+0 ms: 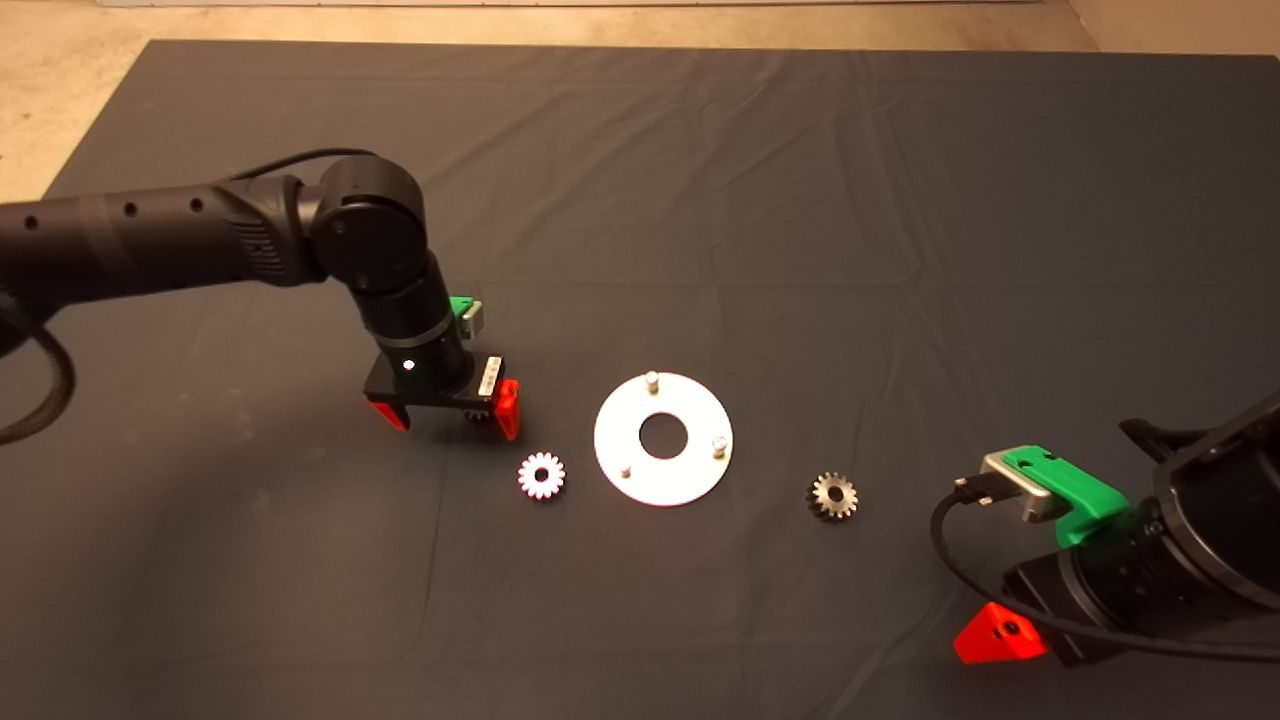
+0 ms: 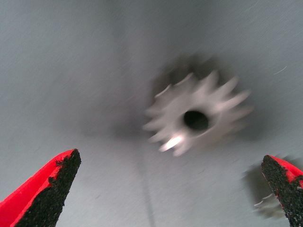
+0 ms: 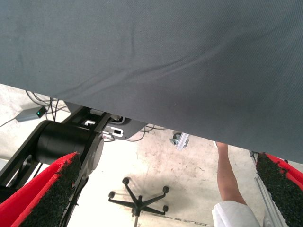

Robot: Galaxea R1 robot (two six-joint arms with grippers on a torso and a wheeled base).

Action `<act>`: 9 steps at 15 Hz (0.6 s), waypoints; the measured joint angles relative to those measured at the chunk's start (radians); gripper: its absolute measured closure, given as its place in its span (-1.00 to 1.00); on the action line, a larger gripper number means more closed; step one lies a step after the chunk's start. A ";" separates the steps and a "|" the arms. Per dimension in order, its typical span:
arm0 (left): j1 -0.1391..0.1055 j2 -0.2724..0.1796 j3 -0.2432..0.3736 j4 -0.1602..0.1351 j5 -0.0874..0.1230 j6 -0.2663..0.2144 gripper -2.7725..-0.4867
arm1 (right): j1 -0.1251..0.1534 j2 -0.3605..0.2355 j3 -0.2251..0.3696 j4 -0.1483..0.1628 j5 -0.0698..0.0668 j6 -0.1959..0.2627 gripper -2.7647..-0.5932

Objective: Install three planetary gears onto the carrier pins

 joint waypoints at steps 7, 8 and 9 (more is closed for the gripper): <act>0.000 0.001 -0.023 0.000 -0.044 0.040 -1.00 | 0.000 0.001 0.000 0.000 0.000 0.000 -1.00; 0.000 0.002 -0.027 -0.001 -0.049 0.060 -1.00 | 0.000 0.002 0.000 0.000 0.000 0.000 -1.00; 0.000 0.002 -0.038 0.000 -0.054 0.069 -1.00 | 0.000 0.002 0.000 0.000 0.000 0.000 -1.00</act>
